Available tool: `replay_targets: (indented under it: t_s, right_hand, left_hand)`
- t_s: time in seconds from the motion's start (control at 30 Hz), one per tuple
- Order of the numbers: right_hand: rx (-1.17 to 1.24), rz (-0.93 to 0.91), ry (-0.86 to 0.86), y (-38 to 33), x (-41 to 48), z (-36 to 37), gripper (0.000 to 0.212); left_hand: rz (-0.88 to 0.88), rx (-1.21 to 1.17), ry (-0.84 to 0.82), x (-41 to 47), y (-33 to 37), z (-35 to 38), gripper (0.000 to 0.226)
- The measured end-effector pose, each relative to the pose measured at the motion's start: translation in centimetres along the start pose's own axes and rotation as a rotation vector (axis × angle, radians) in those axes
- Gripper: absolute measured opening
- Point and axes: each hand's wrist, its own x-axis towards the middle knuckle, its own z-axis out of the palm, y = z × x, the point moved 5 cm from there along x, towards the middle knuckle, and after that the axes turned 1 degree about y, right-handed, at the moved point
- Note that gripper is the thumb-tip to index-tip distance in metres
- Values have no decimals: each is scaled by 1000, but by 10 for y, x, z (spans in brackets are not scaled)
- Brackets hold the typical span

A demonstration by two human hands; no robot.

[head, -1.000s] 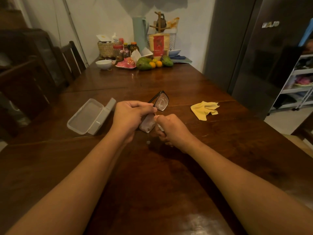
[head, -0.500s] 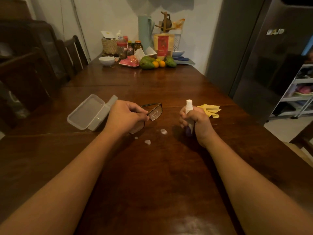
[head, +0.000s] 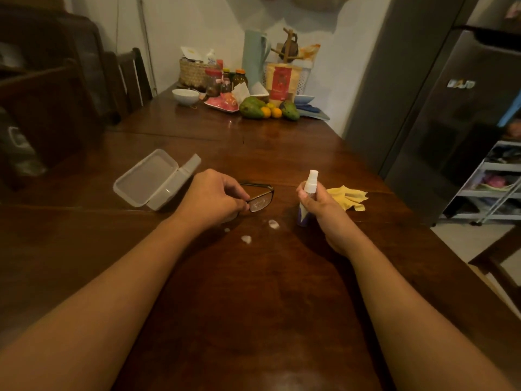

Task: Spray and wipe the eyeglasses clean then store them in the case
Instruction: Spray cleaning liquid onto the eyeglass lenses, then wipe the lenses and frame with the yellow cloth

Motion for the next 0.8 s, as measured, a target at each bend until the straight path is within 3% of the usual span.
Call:
replay_targets:
  t_s: [0.23,0.57,0.67,0.8]
  right_hand:
    - [-93,-56,17,2,-3,-9,19]
    - [-238,22,119,9,1,-20,46]
    - [-188,72,114,9,2,-26,67]
    - [-47,14,285,4,1,-56,64]
  left_hand:
    - [17,-17,42,2,-4,-5,12]
    - [4,8,25,2,-7,-6,11]
    - [17,18,6,2,-6,-6,12]
    - [16,16,-3,3,-7,-4,13]
